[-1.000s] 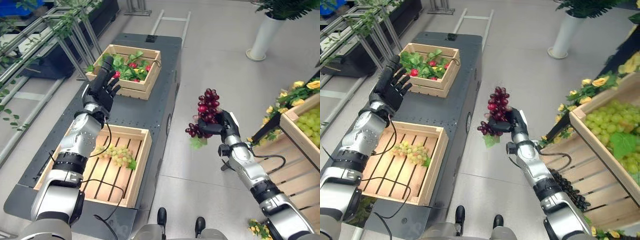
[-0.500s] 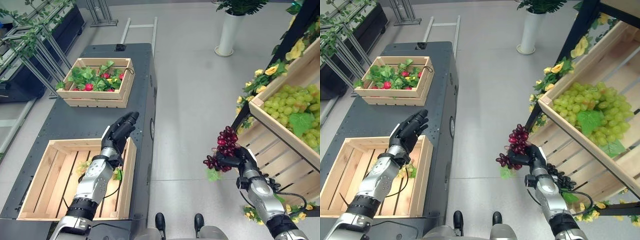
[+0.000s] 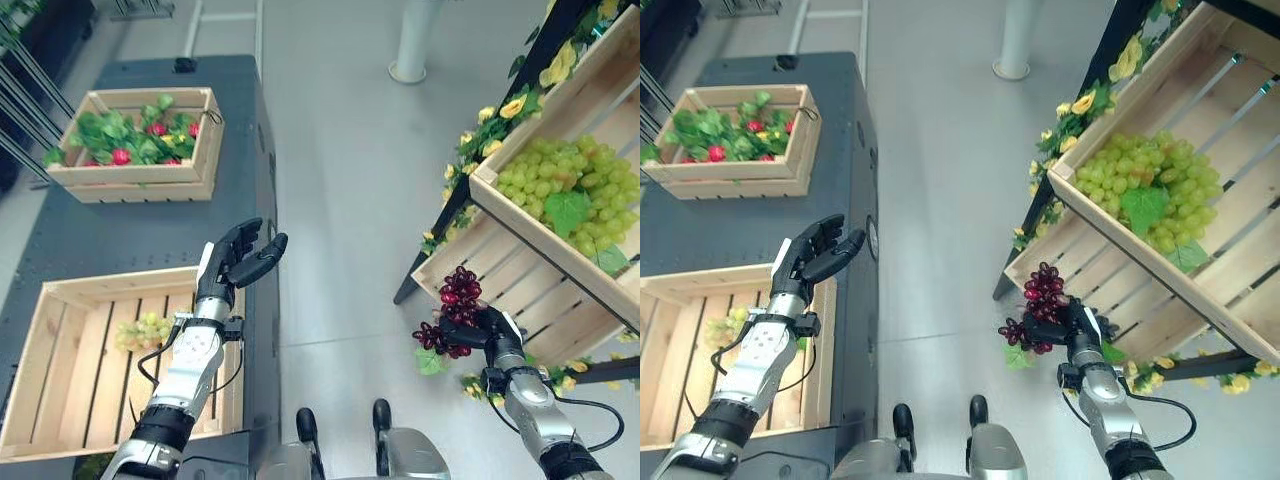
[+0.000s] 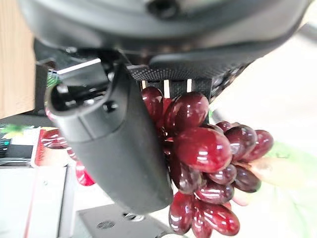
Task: Pick up the fruits from the basket on one side to the basket on the other side
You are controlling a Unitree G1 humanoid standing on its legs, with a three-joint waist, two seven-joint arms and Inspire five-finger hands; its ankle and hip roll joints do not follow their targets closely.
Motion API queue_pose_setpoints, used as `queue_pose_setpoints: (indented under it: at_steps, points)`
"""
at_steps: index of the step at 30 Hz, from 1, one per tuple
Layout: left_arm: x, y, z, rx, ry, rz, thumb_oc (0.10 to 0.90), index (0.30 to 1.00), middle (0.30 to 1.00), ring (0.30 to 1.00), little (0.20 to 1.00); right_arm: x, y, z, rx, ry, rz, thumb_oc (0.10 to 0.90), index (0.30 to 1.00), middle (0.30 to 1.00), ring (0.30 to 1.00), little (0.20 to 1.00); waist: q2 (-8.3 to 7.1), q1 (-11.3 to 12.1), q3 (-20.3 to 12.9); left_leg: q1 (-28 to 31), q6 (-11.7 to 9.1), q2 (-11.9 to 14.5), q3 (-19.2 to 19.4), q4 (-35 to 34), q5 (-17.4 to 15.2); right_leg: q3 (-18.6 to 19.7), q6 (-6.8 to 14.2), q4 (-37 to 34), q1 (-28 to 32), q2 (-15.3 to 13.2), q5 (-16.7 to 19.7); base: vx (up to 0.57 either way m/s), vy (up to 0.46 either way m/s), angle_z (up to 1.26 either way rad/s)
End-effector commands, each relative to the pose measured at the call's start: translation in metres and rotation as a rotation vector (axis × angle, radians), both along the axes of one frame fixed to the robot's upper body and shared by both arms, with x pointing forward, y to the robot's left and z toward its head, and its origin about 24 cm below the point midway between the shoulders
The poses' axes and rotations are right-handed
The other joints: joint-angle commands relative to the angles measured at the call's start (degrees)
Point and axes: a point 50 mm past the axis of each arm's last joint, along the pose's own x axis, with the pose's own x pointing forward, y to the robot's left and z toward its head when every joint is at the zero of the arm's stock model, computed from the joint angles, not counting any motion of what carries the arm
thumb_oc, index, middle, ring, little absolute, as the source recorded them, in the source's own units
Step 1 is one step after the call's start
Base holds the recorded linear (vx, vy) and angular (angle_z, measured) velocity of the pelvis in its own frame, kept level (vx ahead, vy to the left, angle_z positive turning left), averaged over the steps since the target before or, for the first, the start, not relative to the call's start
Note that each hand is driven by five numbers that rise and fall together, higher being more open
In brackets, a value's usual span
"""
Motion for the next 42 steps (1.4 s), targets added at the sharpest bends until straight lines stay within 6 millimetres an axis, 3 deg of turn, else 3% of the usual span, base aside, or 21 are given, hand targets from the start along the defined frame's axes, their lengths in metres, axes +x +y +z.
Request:
queue_pose_setpoints:
  at_steps: [1, 13, 30, 42]
  points:
    - [0.011, -0.01, 0.051, 0.052, -0.283, -0.03, 0.8, 0.9, 0.9, 0.9, 0.9, 0.026, -0.037, 0.073, -0.058, -0.354, -0.097, 0.4, 0.3, 0.3, 0.3, 0.3, 1.79, 0.25, 0.17, -4.37, -0.08, -2.13, -2.02, 16.54, -14.3, -3.9, -3.3, 12.58, -2.23, 1.49, -7.78, -0.06, -0.041, 0.09]
    - [0.016, -0.02, 0.071, 0.138, -0.346, -0.075, 0.8, 0.9, 0.9, 0.9, 0.9, 0.039, -0.073, 0.128, -0.241, -0.492, -0.221, 0.4, 0.3, 0.3, 0.3, 0.3, 1.65, 0.46, 6.6, -13.67, 0.06, -2.36, -2.41, 27.38, -17.56, -4.39, -5.28, 23.32, -11.04, 1.02, -10.8, -0.06, -0.018, 0.07]
    - [0.008, -0.022, 0.087, 0.215, -0.385, -0.195, 0.8, 0.9, 0.9, 0.9, 0.9, 0.035, -0.142, 0.222, -0.433, -0.602, -0.517, 0.4, 0.3, 0.3, 0.3, 0.3, -0.22, 3.54, 6.79, -28.46, 1.13, -2.07, -4.38, 37.6, -20.29, -4.82, -5.41, 32.8, -25.05, 2.27, -11.87, -0.02, -0.06, 0.04]
    - [0.006, -0.032, 0.12, 0.291, -0.464, -0.309, 0.8, 0.9, 0.9, 0.9, 0.9, 0.028, -0.165, 0.23, -0.402, -0.521, -0.626, 0.4, 0.3, 0.3, 0.3, 0.3, -3.13, 4.42, 6.79, -33.29, 0.97, -0.67, -5.99, 42.01, -21.78, -5.68, -5.52, 35.73, -29.01, 3.19, -11.73, 0.0, -0.103, 0.02]
